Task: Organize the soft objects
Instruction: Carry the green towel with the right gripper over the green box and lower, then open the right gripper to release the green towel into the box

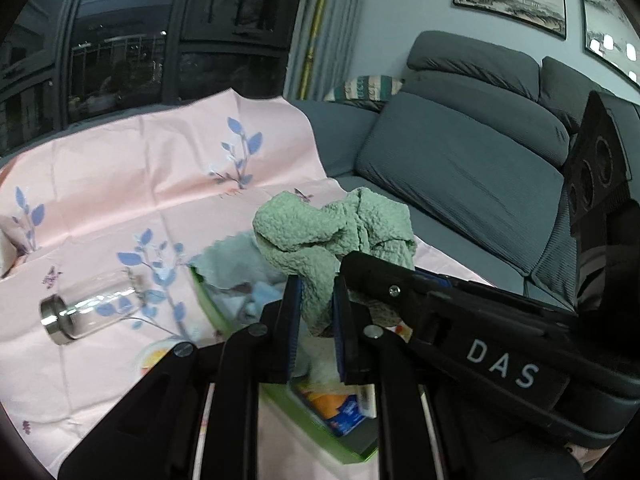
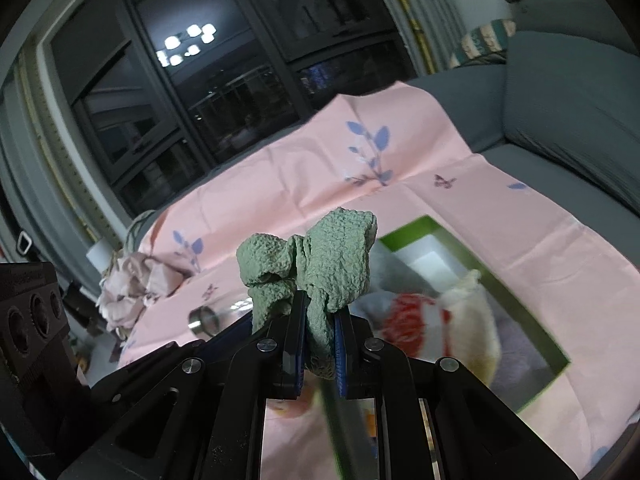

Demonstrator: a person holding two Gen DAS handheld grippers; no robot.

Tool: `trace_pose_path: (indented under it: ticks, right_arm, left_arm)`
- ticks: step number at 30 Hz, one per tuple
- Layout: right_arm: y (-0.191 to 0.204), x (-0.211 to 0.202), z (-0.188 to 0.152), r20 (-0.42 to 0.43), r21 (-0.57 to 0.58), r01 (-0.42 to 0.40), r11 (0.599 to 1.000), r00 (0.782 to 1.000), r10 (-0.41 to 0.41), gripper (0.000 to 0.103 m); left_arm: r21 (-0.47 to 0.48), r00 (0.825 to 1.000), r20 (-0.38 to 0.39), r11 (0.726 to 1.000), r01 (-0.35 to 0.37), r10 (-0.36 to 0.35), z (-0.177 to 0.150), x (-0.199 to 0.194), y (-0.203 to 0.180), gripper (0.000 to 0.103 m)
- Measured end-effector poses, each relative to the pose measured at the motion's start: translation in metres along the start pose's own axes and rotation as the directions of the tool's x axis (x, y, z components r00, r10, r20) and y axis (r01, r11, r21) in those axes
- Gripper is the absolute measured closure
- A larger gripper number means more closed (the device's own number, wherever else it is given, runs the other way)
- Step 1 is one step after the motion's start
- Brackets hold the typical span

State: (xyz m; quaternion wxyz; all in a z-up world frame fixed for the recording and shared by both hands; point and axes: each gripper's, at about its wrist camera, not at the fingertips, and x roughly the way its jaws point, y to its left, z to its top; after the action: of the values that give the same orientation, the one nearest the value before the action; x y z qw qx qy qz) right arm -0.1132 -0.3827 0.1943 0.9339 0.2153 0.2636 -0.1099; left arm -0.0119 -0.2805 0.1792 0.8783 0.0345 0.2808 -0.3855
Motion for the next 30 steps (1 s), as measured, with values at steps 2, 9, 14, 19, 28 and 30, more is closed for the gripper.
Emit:
trace_pose_path:
  ticks: [2,9,14,19,28,30]
  right_arm:
    - [-0.01,0.003,0.0,-0.006,0.021,0.014,1.0,1.0,-0.014,0.09]
    - [-0.036,0.008,0.0,-0.027,0.065,0.055,0.996,0.998,-0.053,0.09]
    - [-0.052,0.02,-0.004,-0.075,0.092,0.11,0.99,0.992,-0.104,0.089]
    - [-0.066,0.03,-0.006,-0.116,0.117,0.143,0.983,0.985,-0.13,0.089]
    - [-0.085,0.045,-0.012,-0.183,0.162,0.178,0.971,0.972,-0.147,0.089]
    - [-0.087,0.048,-0.012,-0.195,0.17,0.185,0.968,0.969,-0.151,0.089]
  left_arm:
    - [-0.008,1.0,-0.018,1.0,0.012,-0.012,0.0,0.009,-0.003,0.092]
    - [-0.017,0.997,-0.074,0.999,0.029,-0.03,-0.002,0.035,-0.015,0.091]
    - [-0.036,0.992,-0.126,0.999,0.021,-0.026,-0.009,0.055,-0.017,0.089]
    - [-0.061,0.986,-0.167,0.998,0.014,-0.024,-0.014,0.071,-0.016,0.086]
    - [-0.093,0.971,-0.241,0.996,-0.015,-0.007,-0.022,0.092,-0.013,0.08]
    - [-0.092,0.968,-0.252,0.996,-0.022,-0.002,-0.022,0.095,-0.013,0.076]
